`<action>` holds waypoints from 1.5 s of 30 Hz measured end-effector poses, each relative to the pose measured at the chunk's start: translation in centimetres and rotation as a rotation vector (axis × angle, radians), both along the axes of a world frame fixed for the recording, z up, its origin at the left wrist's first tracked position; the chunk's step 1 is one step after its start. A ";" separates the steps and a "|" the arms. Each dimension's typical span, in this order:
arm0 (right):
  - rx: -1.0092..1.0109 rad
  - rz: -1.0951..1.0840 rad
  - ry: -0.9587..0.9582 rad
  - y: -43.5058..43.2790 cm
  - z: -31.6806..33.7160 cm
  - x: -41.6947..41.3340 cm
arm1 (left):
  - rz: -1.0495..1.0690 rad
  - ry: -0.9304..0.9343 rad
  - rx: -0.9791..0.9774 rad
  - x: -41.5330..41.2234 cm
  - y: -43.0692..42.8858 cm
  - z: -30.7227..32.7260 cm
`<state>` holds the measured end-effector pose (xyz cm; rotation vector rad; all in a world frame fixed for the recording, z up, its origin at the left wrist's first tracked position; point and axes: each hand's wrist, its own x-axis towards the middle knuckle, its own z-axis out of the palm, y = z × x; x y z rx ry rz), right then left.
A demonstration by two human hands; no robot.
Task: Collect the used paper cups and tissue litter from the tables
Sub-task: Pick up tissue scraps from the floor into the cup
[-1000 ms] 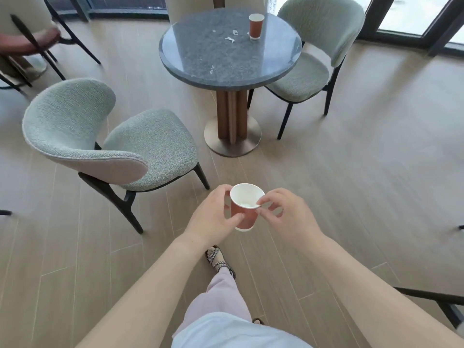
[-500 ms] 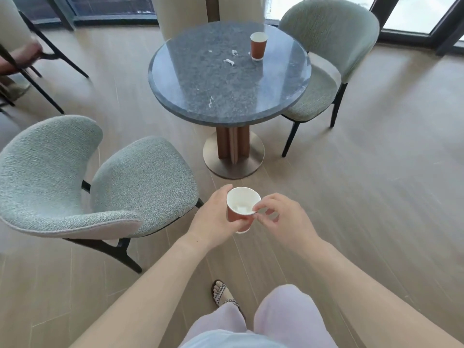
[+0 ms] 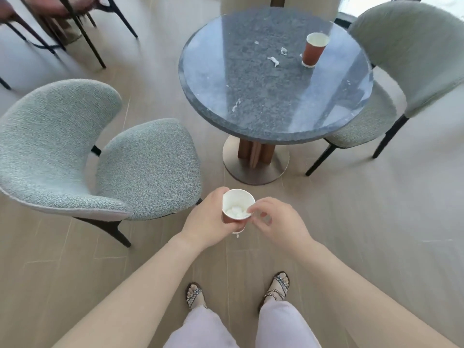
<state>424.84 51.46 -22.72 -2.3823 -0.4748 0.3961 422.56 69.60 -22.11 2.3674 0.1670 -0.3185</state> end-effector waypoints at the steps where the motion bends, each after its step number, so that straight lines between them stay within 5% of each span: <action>1: -0.008 0.020 0.009 -0.2 -0.6 0.8 | 0.004 -0.004 -0.002 0.5 -0.2 -0.7; 9: -0.038 0.048 0.000 0.6 -12.6 4.4 | -0.089 -0.067 0.132 2.8 1.3 -12.5; 16: -0.101 0.100 0.015 2.2 -30.3 6.1 | -0.292 -0.066 0.341 3.6 4.9 -30.4; 24: -0.220 0.230 0.031 3.0 -52.7 6.4 | -0.399 0.065 0.336 3.5 7.0 -51.5; 31: -0.215 0.307 -0.059 4.2 -65.8 9.2 | -0.540 -0.002 0.530 5.9 8.2 -63.3; 37: -0.255 0.275 -0.057 5.1 -71.1 10.5 | -0.383 0.001 0.553 6.9 7.3 -69.2; 45: -0.290 0.177 -0.102 4.3 -74.4 9.6 | -0.026 -0.026 0.244 5.6 4.0 -74.6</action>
